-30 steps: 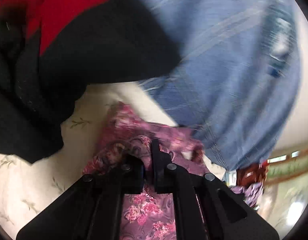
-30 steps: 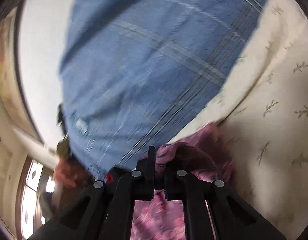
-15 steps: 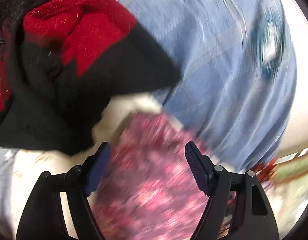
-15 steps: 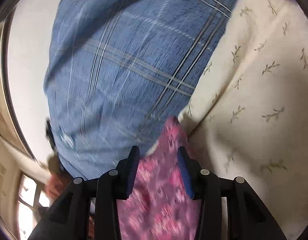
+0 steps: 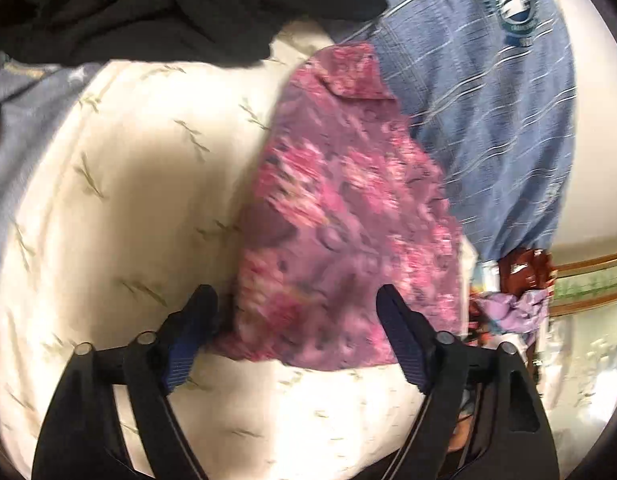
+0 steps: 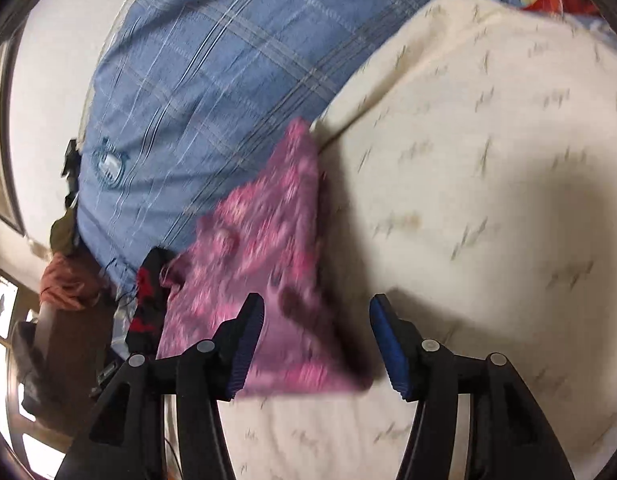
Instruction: Fold small clothes
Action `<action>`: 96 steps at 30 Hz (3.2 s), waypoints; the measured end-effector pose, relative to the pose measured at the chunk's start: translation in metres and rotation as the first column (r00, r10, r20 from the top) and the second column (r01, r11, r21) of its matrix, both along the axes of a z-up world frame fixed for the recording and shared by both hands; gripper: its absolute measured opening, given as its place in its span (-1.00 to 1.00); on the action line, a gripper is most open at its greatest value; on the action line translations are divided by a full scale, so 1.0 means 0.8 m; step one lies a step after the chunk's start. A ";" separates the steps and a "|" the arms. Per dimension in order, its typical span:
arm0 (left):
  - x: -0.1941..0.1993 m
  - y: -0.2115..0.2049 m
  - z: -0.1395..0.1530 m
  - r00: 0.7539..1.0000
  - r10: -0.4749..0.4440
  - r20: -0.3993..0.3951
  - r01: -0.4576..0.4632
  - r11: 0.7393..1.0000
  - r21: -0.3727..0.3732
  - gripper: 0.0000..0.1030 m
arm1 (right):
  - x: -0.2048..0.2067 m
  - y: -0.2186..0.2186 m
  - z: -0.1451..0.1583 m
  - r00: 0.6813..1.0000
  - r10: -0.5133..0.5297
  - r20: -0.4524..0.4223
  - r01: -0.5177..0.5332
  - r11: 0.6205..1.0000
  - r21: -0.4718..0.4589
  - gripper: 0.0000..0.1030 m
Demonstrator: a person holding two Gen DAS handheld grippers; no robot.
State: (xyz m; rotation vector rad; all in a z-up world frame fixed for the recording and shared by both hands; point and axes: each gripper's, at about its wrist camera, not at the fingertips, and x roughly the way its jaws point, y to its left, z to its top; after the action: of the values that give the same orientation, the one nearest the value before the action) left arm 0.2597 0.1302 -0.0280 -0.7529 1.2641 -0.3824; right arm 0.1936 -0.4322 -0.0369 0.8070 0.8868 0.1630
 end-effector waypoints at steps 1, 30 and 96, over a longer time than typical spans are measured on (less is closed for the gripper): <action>-0.003 -0.003 0.001 1.000 0.009 -0.008 -0.009 1.000 -0.021 0.53 | 0.000 0.012 0.000 1.000 0.019 0.012 -0.019 0.999 -0.041 0.06; 0.009 -0.080 0.051 0.972 -0.086 0.217 0.003 0.935 0.356 0.09 | 0.048 0.078 0.070 0.987 0.027 0.158 0.004 0.982 -0.189 -0.34; -0.047 0.029 0.011 0.983 -0.180 0.046 0.181 0.984 -0.007 0.47 | 0.006 0.343 0.034 0.918 0.393 -0.054 -0.317 0.644 -0.696 0.35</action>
State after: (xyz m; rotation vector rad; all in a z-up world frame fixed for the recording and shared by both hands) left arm 0.2222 0.1535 -0.0194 -0.6369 1.2926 -0.5511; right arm 0.1981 -0.1578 -0.0099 -0.1025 0.9097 0.1950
